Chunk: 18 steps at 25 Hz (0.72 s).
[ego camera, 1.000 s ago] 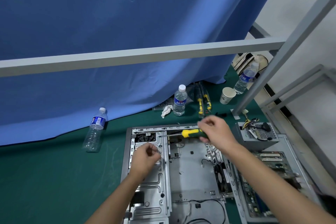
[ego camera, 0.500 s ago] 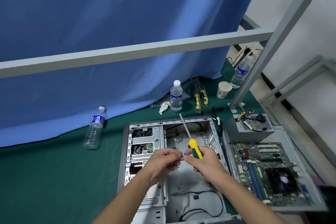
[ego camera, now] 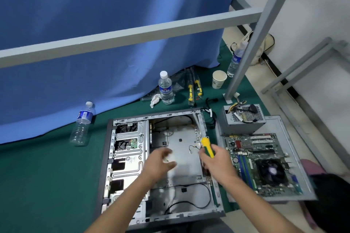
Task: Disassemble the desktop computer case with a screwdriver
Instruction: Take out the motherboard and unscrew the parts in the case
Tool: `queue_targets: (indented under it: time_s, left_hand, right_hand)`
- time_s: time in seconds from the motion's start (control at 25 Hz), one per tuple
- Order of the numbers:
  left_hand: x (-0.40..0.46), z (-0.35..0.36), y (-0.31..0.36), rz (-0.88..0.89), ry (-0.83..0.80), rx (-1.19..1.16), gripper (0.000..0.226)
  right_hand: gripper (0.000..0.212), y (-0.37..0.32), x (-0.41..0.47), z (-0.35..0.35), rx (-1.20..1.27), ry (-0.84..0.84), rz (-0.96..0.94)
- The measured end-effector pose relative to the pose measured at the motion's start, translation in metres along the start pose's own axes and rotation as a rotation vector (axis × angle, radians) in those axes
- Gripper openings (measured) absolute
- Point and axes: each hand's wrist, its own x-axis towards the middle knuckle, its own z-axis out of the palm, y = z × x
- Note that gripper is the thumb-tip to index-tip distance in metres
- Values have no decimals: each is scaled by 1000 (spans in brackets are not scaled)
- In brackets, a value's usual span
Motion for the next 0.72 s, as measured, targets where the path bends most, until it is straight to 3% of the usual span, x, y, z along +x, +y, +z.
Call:
queue_targets:
  time_s: [0.08,0.12,0.2,0.52,0.64,0.72]
  left_hand:
    - [6,-8,-11,-59,199,551,81]
    - [7,-12,-14,-153,210,652,97]
    - [10,-14,-18,-312,117,638,116]
    - [20,-14,-35,-376,-53,590,118]
    - [21,-13,-36,-371,-47,581,120]
    - [20,-12,-36,-374,-47,590,121]
  right_hand:
    - [20,23,10,-23,66,96,102]
    - [19,37,15,-31,72,129,142]
    - [15,66,24,-41,32,155,223]
    - [5,129,48,-12,-192,123,359]
    - [21,148,44,2,-273,111,402]
    - [16,158,38,8,-297,114,422]
